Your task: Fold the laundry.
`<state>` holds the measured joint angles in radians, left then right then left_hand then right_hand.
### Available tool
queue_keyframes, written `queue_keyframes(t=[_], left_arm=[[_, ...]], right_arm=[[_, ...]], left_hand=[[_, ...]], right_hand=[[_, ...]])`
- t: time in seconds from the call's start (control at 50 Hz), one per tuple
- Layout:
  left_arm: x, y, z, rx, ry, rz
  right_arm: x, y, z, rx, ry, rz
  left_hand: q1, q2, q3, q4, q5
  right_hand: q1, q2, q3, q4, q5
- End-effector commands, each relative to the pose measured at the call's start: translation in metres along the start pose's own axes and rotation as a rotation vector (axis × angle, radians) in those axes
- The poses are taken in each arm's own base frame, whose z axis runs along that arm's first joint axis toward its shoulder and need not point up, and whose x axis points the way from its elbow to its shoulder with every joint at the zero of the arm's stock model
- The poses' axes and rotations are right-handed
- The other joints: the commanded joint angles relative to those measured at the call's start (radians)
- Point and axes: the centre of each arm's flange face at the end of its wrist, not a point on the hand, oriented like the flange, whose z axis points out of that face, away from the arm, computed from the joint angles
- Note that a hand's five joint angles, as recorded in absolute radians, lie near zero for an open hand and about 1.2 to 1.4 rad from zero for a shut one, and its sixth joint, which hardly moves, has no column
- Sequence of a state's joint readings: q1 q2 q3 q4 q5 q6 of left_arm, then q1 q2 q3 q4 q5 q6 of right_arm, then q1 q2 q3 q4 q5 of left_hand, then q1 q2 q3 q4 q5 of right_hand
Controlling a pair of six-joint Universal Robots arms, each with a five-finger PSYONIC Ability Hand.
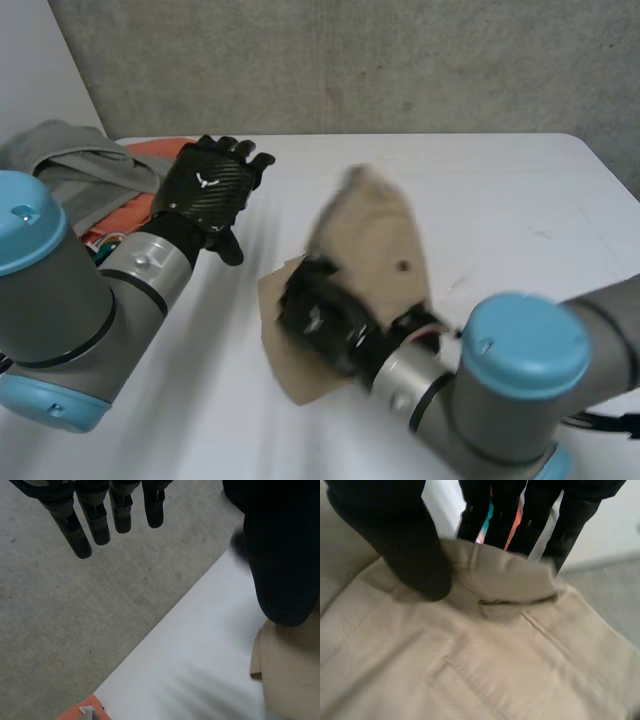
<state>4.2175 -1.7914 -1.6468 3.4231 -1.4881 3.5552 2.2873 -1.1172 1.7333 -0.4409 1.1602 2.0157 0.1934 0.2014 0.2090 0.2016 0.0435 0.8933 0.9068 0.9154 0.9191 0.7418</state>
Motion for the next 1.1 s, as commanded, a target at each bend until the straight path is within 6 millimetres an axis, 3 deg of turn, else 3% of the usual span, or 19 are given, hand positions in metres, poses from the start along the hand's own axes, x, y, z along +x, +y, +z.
queue_keyframes(t=[0.02, 0.04, 0.1, 0.16, 0.2, 0.22, 0.28, 0.3, 0.34, 0.36, 0.44, 0.58, 0.72, 0.78, 0.86, 0.98, 1.02, 1.04, 1.1], left_arm=[[-0.013, -0.014, -0.003, 0.034, -0.062, -0.075], [-0.015, -0.016, -0.003, 0.038, -0.071, -0.084], [-0.02, -0.022, -0.004, 0.053, -0.105, -0.121], [-0.022, -0.032, -0.003, 0.079, -0.115, -0.133], [-0.022, -0.035, -0.002, 0.087, -0.115, -0.136], [-0.018, -0.041, -0.002, 0.105, -0.103, -0.138], [-0.004, -0.05, -0.003, 0.127, -0.062, -0.144], [0.014, -0.053, -0.004, 0.136, -0.012, -0.147], [0.027, -0.051, -0.001, 0.127, 0.019, -0.148], [0.045, -0.044, 0.004, 0.107, 0.062, -0.148], [0.076, -0.017, 0.015, -0.027, 0.077, -0.134], [0.085, 0.021, 0.02, -0.249, 0.051, -0.096], [0.089, 0.06, 0.018, -0.418, 0.082, -0.071], [0.087, 0.072, 0.016, -0.476, 0.089, -0.059], [0.083, 0.081, 0.013, -0.531, 0.096, -0.054], [0.071, 0.076, 0.016, -0.523, 0.078, -0.065], [0.064, 0.053, 0.017, -0.455, 0.08, -0.085], [0.061, 0.045, 0.016, -0.43, 0.085, -0.092], [0.052, 0.009, 0.013, -0.309, 0.111, -0.12]], right_arm=[[-0.013, 0.001, -0.003, 0.027, -0.052, 0.009], [-0.007, -0.001, -0.005, 0.026, -0.036, 0.042], [0.051, -0.007, -0.021, 0.047, 0.126, 0.289], [0.09, 0.001, -0.034, 0.065, 0.247, 0.6], [0.105, 0.008, -0.038, 0.077, 0.29, 0.736], [0.122, 0.018, -0.044, 0.082, 0.343, 0.855], [0.139, 0.036, -0.053, 0.03, 0.397, 0.947], [0.143, 0.048, -0.057, -0.032, 0.409, 0.976], [0.145, 0.063, -0.058, -0.107, 0.412, 1.003], [0.143, 0.074, -0.054, -0.173, 0.401, 1.027], [0.136, 0.096, -0.04, -0.302, 0.349, 1.085], [0.117, 0.112, -0.02, -0.432, 0.212, 1.186], [0.078, 0.12, 0.006, -0.485, 0.099, 1.198], [0.062, 0.131, 0.01, -0.531, 0.064, 1.148], [0.063, 0.14, 0.006, -0.579, 0.09, 1.041], [0.075, 0.14, 0.002, -0.603, 0.173, 0.889], [0.083, 0.132, -0.003, -0.582, 0.2, 0.865], [0.097, 0.119, -0.009, -0.537, 0.246, 0.84], [0.117, 0.104, -0.022, -0.47, 0.335, 0.805]], left_hand=[[-0.019, -0.027, -0.034, -0.027, -0.044], [-0.019, -0.027, -0.034, -0.027, -0.044], [-0.019, -0.027, -0.034, -0.027, -0.044], [-0.012, -0.02, -0.028, -0.02, -0.037], [-0.012, -0.02, -0.028, -0.02, -0.037], [-0.012, -0.02, -0.028, -0.02, -0.037], [-0.012, -0.02, -0.028, -0.02, -0.037], [-0.012, -0.02, -0.028, -0.02, -0.037], [-0.012, -0.02, -0.028, -0.02, -0.037], [-0.012, -0.02, -0.028, -0.02, -0.037], [-0.015, -0.023, -0.031, -0.023, -0.04], [-0.018, -0.026, -0.034, -0.026, -0.043], [-0.012, -0.02, -0.028, -0.02, -0.037], [0.02, 0.012, 0.004, 0.012, -0.005], [0.029, 0.021, 0.013, 0.021, 0.004], [0.032, 0.024, 0.016, 0.024, 0.007], [0.006, -0.002, -0.01, -0.003, -0.019], [-0.003, -0.011, -0.019, -0.011, -0.028], [-0.012, -0.02, -0.028, -0.02, -0.037]], right_hand=[[-0.719, -0.732, -0.741, -0.745, -0.742], [-0.719, -0.732, -0.741, -0.745, -0.742], [-0.719, -0.732, -0.741, -0.745, -0.742], [-0.719, -0.732, -0.741, -0.745, -0.742], [-0.719, -0.732, -0.741, -0.745, -0.742], [-0.719, -0.732, -0.741, -0.745, -0.742], [-0.719, -0.732, -0.741, -0.745, -0.742], [-0.719, -0.732, -0.741, -0.745, -0.742], [-0.719, -0.732, -0.741, -0.745, -0.742], [-0.719, -0.732, -0.741, -0.745, -0.742], [-0.719, -0.732, -0.741, -0.745, -0.742], [-0.719, -0.732, -0.741, -0.745, -0.742], [-0.719, -0.732, -0.741, -0.745, -0.742], [-0.719, -0.732, -0.741, -0.745, -0.742], [-0.719, -0.732, -0.741, -0.745, -0.742], [-0.719, -0.732, -0.741, -0.745, -0.742], [-0.719, -0.732, -0.741, -0.745, -0.742], [-0.719, -0.732, -0.741, -0.745, -0.742], [-0.719, -0.732, -0.741, -0.745, -0.742]])
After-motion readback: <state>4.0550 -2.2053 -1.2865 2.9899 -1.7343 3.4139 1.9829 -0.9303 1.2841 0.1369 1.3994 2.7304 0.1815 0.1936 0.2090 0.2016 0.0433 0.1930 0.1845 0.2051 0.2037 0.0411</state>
